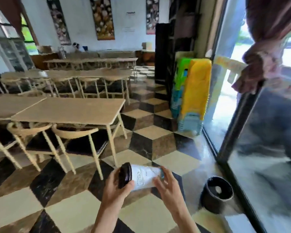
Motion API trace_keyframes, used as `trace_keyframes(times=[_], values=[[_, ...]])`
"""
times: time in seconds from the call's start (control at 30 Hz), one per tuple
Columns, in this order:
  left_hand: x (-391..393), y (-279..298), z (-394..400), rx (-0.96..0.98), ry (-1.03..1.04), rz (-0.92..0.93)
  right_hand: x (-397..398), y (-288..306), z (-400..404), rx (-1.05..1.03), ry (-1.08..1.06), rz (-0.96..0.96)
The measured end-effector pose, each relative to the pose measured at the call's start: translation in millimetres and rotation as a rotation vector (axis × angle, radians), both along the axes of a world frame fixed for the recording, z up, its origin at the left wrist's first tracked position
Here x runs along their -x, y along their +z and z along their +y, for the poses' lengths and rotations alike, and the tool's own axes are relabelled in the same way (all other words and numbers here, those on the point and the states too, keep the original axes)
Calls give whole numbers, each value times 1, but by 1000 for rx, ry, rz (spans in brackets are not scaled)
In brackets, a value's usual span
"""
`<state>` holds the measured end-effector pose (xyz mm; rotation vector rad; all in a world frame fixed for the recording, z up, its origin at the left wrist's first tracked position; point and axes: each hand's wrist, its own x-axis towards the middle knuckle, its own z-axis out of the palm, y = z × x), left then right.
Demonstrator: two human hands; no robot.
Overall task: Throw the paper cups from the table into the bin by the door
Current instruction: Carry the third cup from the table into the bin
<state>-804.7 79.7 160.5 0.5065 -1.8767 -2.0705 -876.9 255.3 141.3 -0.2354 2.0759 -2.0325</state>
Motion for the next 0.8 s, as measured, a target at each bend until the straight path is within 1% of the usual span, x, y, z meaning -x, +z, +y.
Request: trace_keyframes(times=[0.13,0.2,0.27,0.37,0.5,0.6,0.7,0.8], values=[[100,-2,63,62,-200,31,67,-8,72,-52,-190,13],[150,-7,92,80,-289,48,100,-14,105,-120,-271,14],[201,-11,120,113,-364,64,136,-17,134,-149,-344,24],[275,-15,159,159,-456,65,189,-19,174,-163,-452,-9],[358,-22,212,196,-604,31,246,-22,228,-211,-584,-42],[404,-29,252,208,-691,-4,280,-29,265,-226,-663,-87],[446,-43,289,213,-764,-77,316,-46,301,-208,-700,-140],[487,-67,325,205,-787,-157,353,-74,339,-209,-704,-191]])
